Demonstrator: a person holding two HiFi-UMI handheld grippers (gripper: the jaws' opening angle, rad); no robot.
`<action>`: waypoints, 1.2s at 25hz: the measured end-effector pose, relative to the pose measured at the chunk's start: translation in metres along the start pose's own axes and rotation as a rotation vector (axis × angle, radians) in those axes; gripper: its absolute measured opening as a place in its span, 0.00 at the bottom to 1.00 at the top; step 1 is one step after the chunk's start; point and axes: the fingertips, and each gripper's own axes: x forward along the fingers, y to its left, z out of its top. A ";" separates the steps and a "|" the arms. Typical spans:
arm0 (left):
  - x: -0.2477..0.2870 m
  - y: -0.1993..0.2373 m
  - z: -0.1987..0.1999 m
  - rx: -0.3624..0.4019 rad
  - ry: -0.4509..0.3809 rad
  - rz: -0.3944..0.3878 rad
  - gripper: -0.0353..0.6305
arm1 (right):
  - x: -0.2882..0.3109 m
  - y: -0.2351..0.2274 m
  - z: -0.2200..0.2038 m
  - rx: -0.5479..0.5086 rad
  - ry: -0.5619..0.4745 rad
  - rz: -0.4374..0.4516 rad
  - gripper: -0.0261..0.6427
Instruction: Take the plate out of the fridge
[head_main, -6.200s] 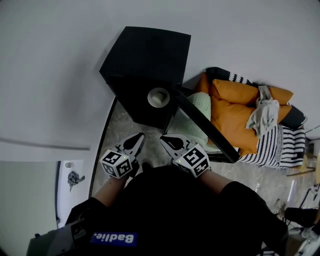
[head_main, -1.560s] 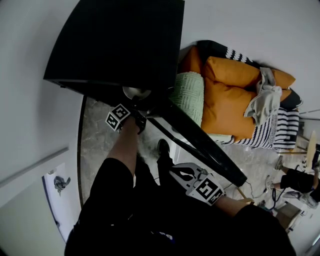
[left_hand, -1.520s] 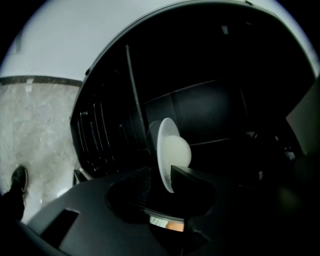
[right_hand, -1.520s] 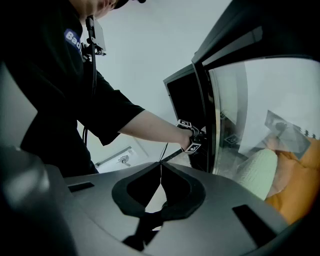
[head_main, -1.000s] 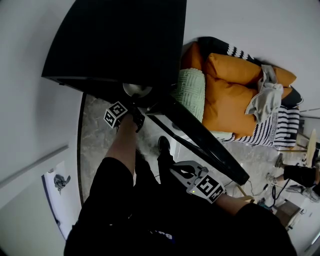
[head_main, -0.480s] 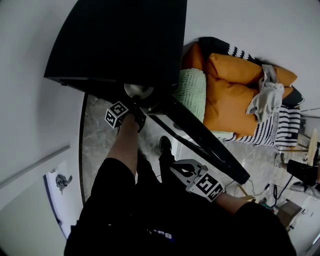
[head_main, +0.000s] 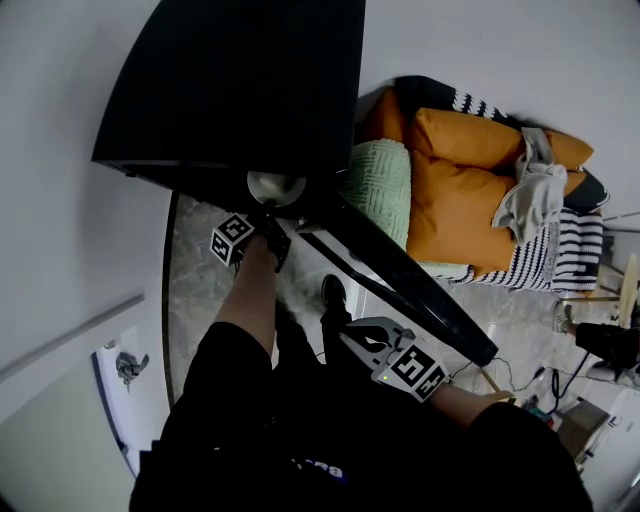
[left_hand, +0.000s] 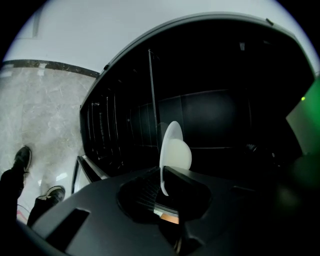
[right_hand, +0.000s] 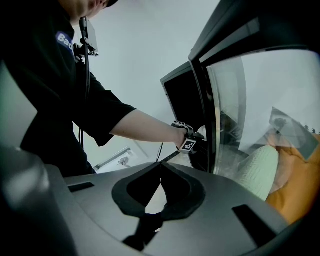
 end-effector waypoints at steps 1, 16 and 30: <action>-0.001 0.000 0.001 -0.001 -0.008 -0.013 0.09 | 0.000 0.000 -0.001 0.001 0.000 0.001 0.06; -0.014 -0.010 0.005 0.045 -0.069 -0.217 0.07 | -0.002 0.002 -0.011 0.002 0.013 0.000 0.06; -0.045 -0.032 0.011 0.105 -0.081 -0.294 0.07 | -0.005 0.006 -0.001 -0.026 -0.017 0.003 0.06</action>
